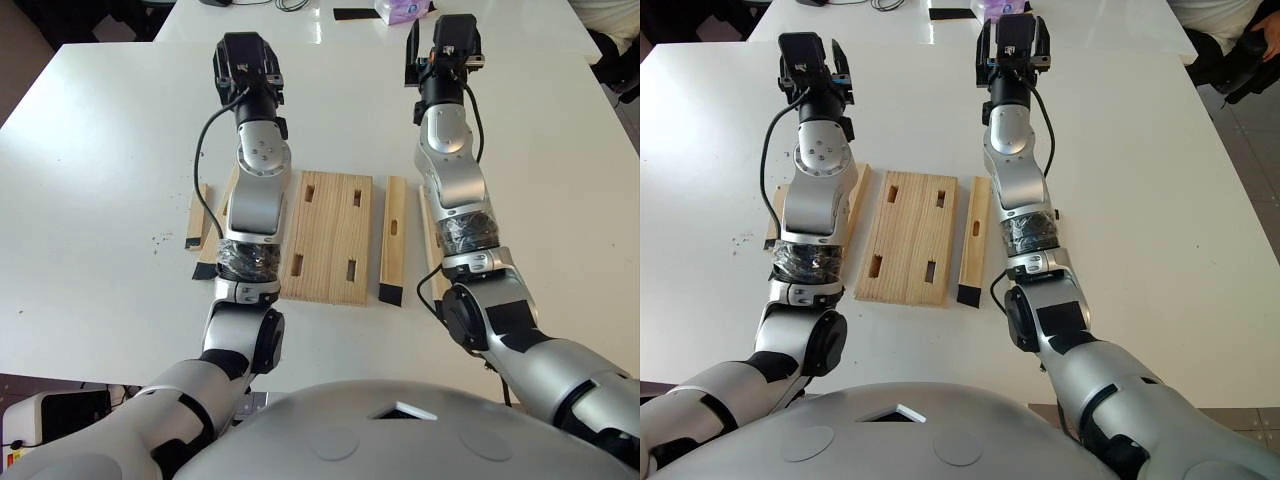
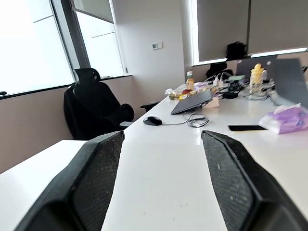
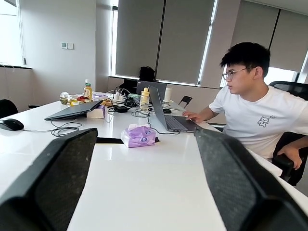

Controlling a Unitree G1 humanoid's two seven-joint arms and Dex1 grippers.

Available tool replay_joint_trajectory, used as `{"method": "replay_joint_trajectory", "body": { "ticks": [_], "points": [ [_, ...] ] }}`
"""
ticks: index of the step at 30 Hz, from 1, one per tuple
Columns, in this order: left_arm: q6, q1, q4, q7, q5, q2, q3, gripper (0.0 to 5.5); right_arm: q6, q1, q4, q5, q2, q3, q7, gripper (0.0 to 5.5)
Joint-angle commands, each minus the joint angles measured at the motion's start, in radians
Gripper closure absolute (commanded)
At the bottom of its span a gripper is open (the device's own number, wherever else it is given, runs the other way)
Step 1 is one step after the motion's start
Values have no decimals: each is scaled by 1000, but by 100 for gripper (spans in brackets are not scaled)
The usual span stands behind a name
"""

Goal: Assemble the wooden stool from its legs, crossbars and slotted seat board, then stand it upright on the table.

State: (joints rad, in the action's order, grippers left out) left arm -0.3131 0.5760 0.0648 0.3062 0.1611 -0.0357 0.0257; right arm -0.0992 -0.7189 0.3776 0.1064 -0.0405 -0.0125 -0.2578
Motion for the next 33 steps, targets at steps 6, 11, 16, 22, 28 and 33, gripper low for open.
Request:
{"method": "replay_joint_trajectory", "body": {
  "ticks": [6,11,16,22,28,33],
  "points": [
    [11,-39,-122,-129,-139,-17,29,253,-5,30,-115,-1,19,-17,7,179],
    [28,-58,-148,-144,-148,-6,34,253,-41,19,-118,-93,-5,-49,70,179],
    [12,-64,-160,-143,-157,-12,44,253,-45,16,-132,-100,-22,-41,77,179],
    [-16,-35,-140,-146,-164,-11,46,253,-25,11,-127,-83,-29,-39,55,179],
    [-48,-28,-138,-181,-187,17,65,253,-29,30,-163,-68,-24,-39,31,179],
    [-93,-112,-182,-259,-247,65,105,253,-66,84,-200,-75,-23,-48,38,179]
  ]
}}
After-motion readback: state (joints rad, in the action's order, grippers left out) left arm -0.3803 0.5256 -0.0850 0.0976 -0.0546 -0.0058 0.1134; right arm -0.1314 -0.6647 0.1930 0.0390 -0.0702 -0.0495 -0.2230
